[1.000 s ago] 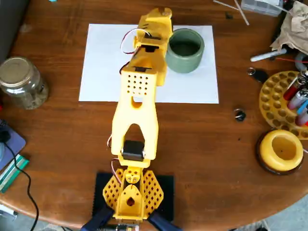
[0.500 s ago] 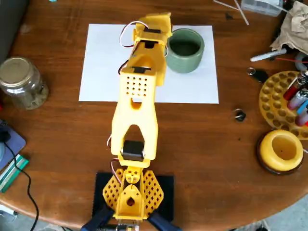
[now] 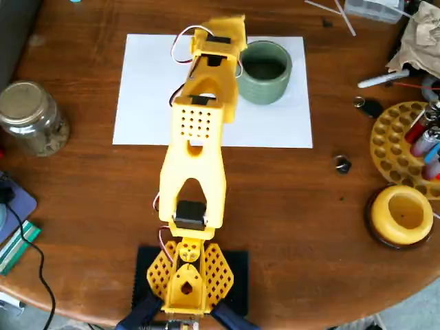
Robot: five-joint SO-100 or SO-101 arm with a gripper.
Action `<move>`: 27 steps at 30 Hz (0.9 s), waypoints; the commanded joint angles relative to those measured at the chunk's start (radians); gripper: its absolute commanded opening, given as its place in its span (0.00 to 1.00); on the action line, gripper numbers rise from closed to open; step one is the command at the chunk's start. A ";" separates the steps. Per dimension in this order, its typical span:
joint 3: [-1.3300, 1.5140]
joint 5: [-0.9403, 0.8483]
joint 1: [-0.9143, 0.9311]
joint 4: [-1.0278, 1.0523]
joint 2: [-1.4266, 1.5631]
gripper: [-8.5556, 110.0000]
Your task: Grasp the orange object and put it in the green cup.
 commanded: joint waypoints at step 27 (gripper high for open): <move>-0.025 0.003 -0.005 0.003 0.055 0.11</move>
